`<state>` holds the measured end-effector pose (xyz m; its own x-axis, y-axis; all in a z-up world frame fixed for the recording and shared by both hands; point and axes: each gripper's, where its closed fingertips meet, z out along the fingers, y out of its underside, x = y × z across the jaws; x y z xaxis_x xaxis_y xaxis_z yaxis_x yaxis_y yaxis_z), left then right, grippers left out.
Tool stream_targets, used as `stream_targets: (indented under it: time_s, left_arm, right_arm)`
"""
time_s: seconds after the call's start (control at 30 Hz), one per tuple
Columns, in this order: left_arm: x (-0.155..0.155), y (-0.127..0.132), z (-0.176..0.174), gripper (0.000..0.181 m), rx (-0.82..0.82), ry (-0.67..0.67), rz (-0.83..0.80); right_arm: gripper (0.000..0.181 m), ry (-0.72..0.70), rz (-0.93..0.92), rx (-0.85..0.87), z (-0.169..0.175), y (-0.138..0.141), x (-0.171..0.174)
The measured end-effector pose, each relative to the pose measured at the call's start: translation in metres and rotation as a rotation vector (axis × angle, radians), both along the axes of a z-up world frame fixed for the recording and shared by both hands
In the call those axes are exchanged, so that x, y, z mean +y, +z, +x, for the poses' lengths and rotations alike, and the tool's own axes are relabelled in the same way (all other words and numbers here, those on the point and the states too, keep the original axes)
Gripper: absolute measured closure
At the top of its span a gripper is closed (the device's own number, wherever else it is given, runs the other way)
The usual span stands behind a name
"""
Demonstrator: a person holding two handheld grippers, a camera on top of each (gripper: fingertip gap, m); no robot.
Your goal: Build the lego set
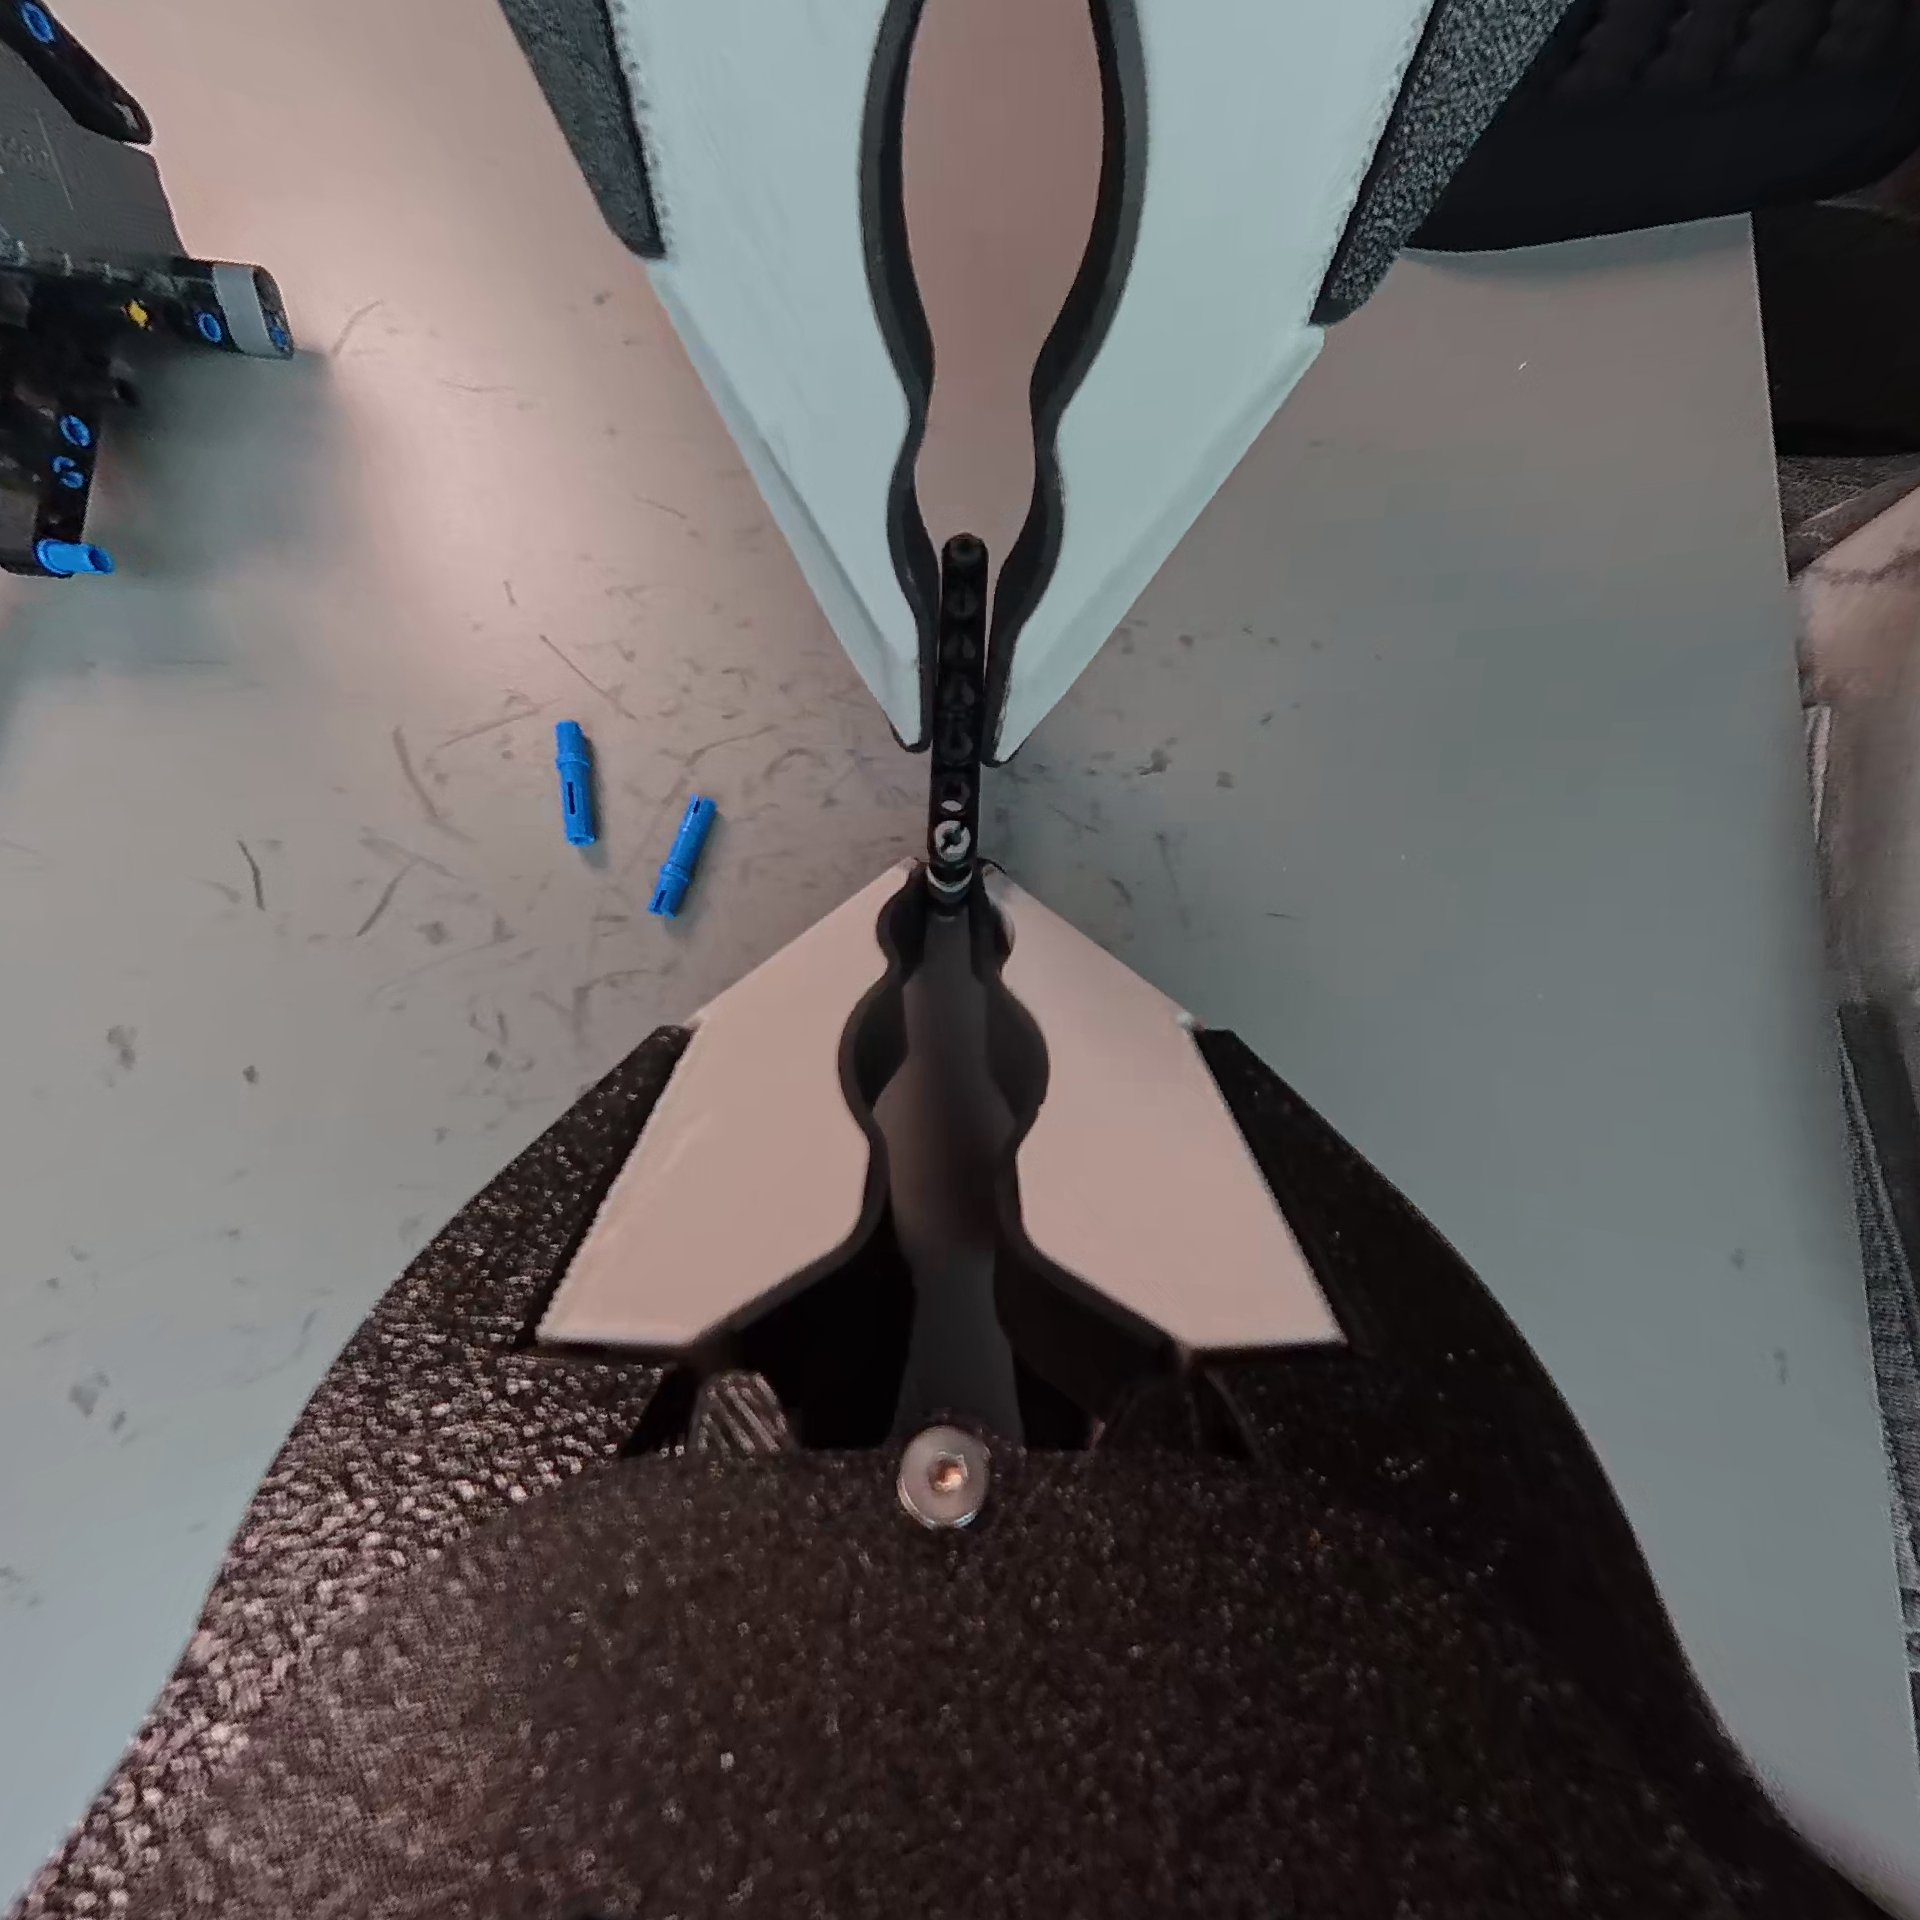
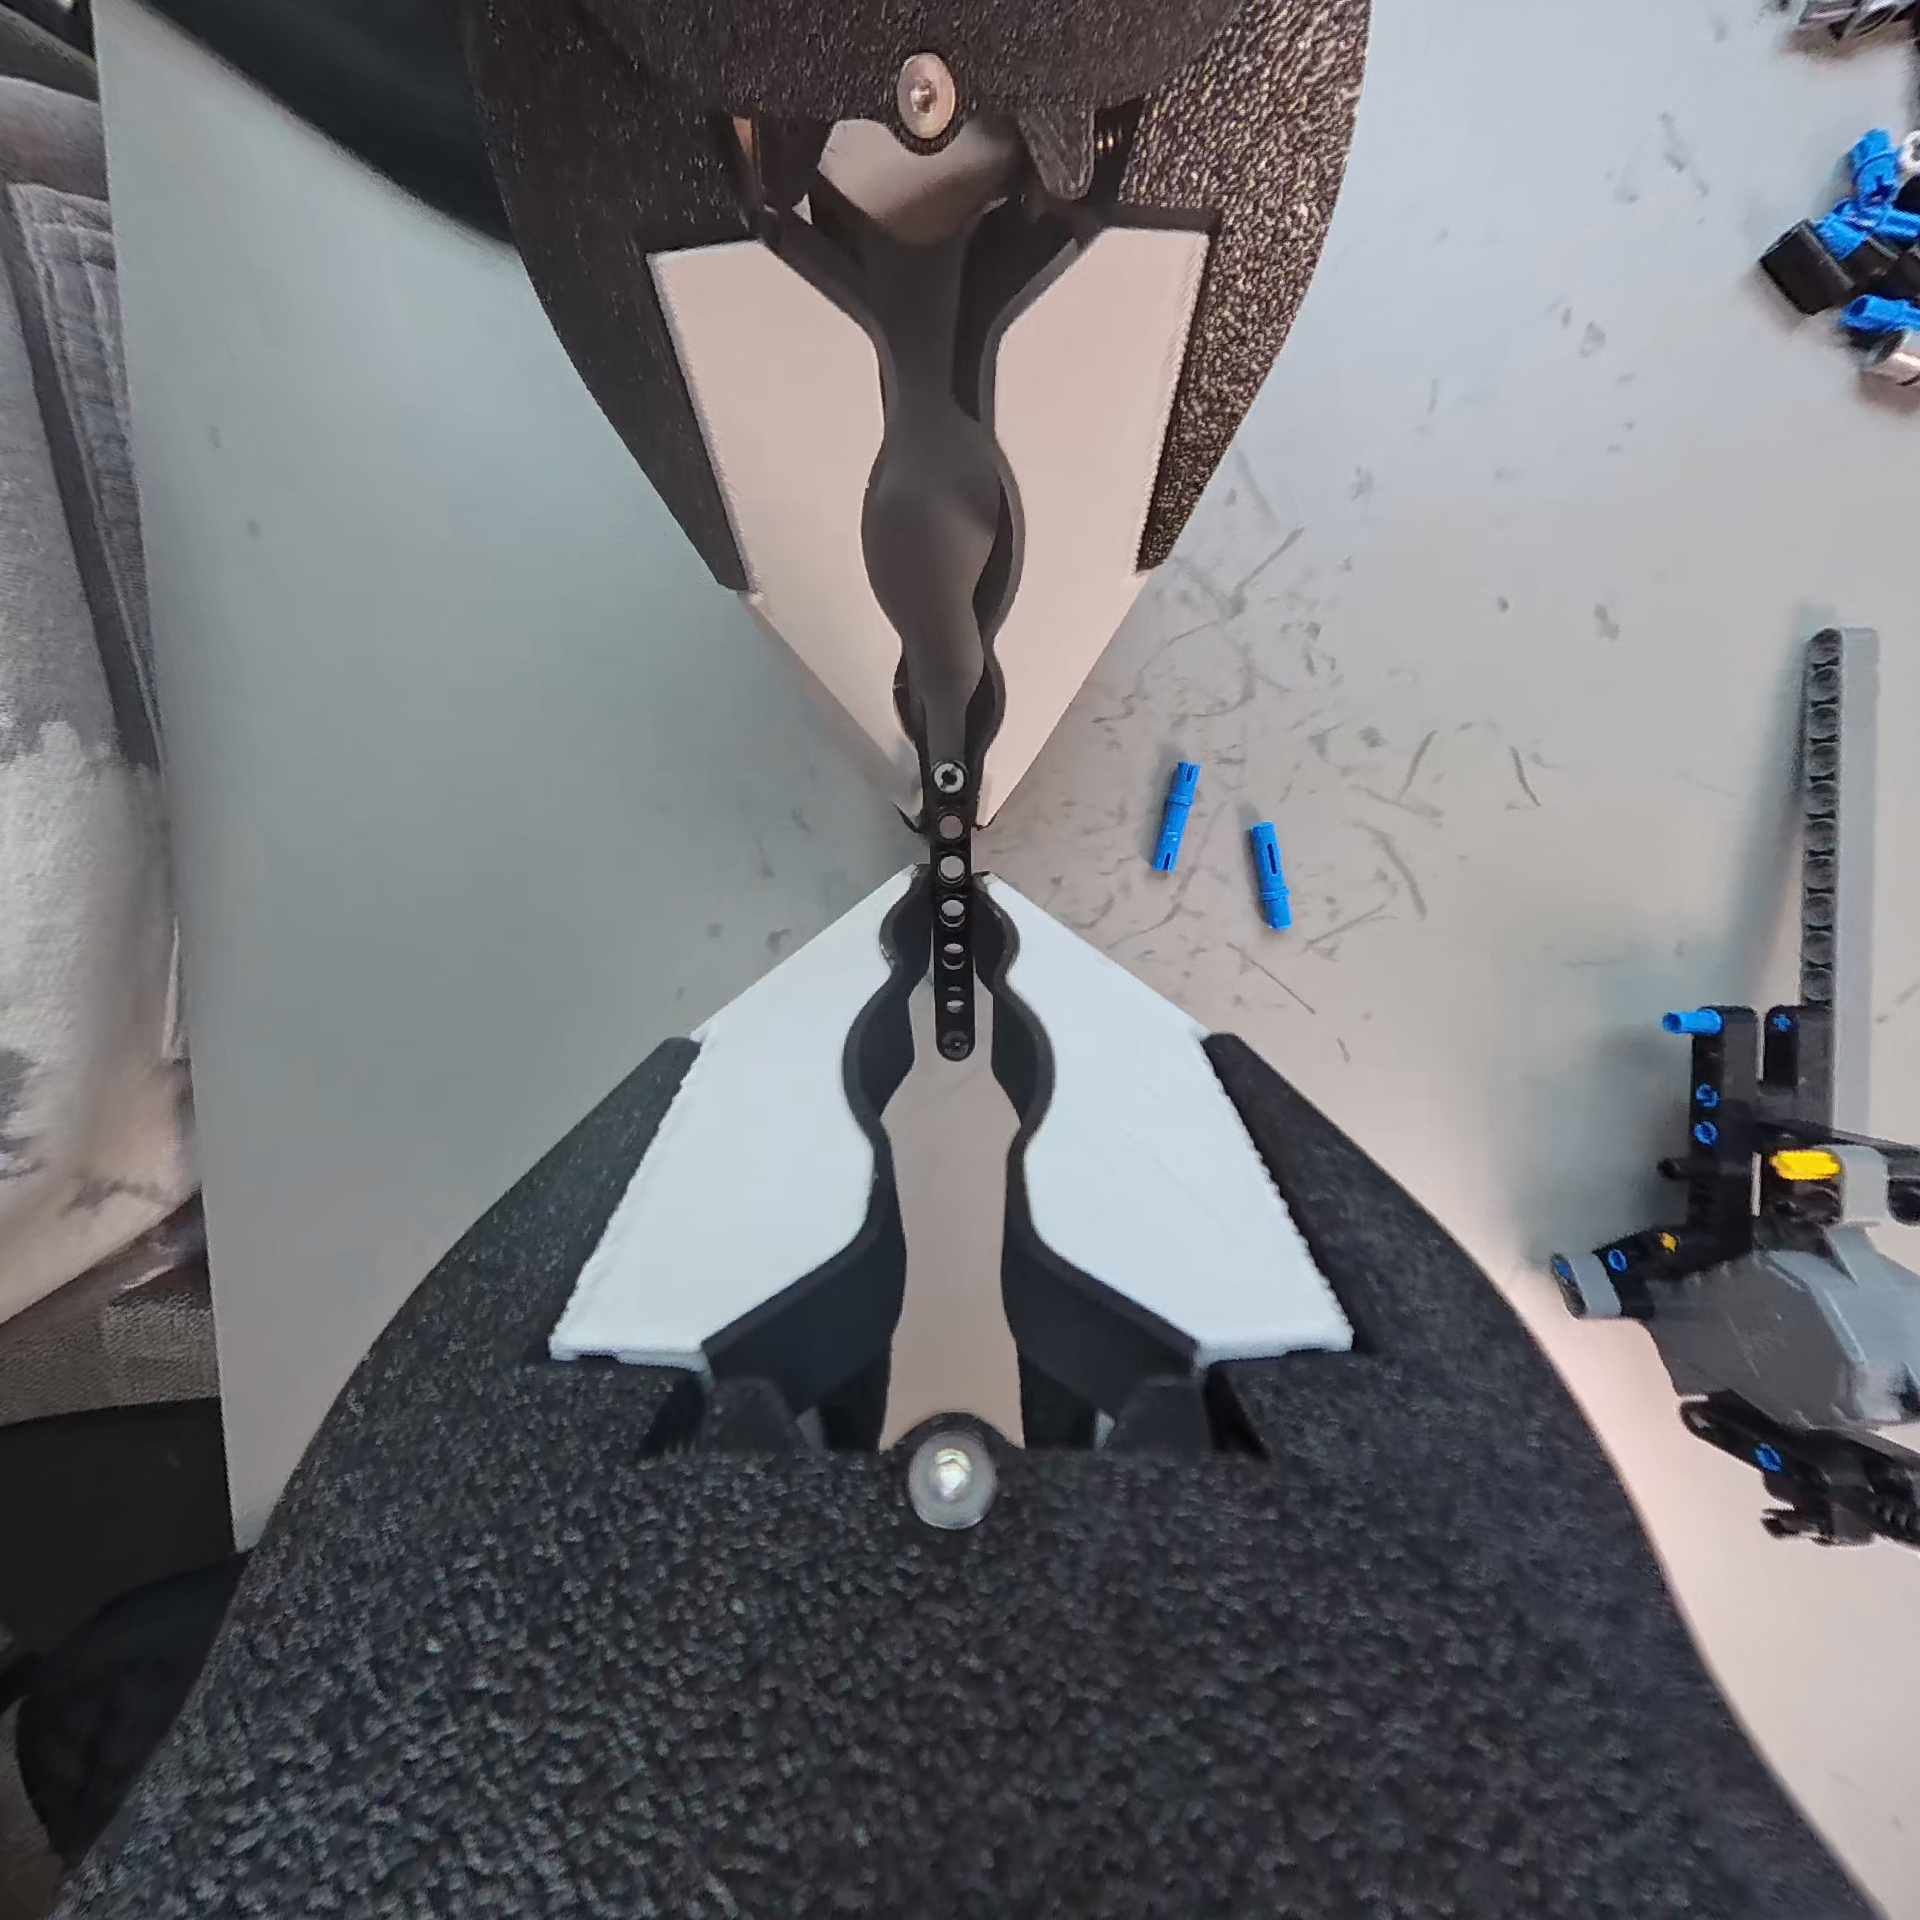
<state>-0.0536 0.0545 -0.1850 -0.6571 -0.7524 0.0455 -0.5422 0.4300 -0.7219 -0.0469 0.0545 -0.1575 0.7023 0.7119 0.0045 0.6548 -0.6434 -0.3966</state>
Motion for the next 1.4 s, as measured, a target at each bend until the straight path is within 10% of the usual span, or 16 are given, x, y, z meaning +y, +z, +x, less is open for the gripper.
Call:
stream_targets:
  time_s: [0.63,1.0,1.4]
  left_arm:
    - [-0.001,-0.001,-0.001,0.173,0.018,-0.004,-0.017]
    - [0.001,0.001,0.000,0.174,0.025,0.014,-0.037]
    - [0.005,0.064,-0.006,0.174,0.194,-0.006,-0.687]
  right_arm:
    - [0.175,-0.017,-0.110,-0.005,-0.003,-0.008,0.000]
    - [0.139,-0.087,0.293,0.214,0.005,0.035,0.010]
    - [0.136,0.003,0.765,0.068,0.019,0.054,0.006]
